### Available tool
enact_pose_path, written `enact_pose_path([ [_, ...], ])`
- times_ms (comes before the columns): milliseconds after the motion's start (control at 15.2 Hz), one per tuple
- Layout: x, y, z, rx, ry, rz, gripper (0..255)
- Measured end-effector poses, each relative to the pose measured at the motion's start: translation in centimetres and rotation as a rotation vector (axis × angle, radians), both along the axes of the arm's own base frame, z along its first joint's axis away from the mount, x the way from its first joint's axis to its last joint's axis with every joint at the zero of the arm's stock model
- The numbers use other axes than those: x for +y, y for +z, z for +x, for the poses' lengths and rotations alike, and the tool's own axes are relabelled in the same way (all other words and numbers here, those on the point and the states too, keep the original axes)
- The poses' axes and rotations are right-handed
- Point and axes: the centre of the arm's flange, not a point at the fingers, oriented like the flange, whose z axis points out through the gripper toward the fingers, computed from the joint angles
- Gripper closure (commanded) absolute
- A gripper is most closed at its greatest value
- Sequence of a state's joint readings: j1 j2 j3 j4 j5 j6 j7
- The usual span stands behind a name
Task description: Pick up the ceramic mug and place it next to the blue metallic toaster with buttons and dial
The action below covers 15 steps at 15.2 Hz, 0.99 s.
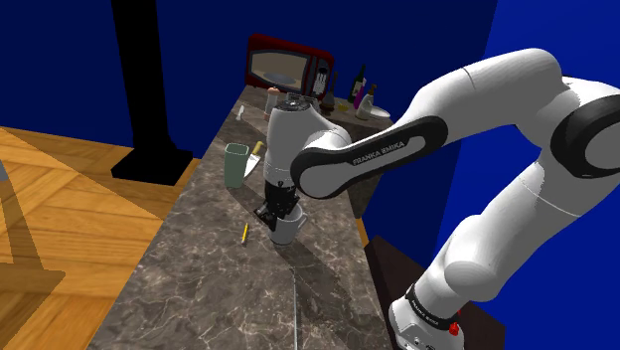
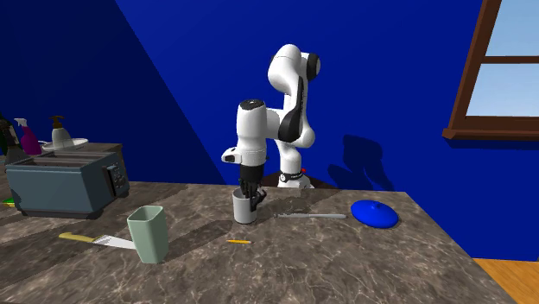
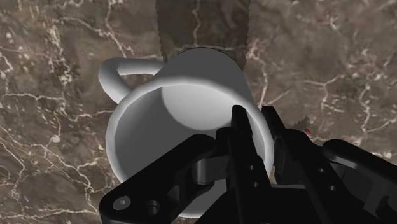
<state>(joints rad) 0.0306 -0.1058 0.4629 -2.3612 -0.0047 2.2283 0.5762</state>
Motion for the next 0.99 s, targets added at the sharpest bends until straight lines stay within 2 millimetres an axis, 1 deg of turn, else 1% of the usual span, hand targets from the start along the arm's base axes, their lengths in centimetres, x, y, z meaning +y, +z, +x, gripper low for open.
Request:
enact_pose_path([
  [990,-0.1,7.9,0.0,0.000,0.000,0.000,255],
])
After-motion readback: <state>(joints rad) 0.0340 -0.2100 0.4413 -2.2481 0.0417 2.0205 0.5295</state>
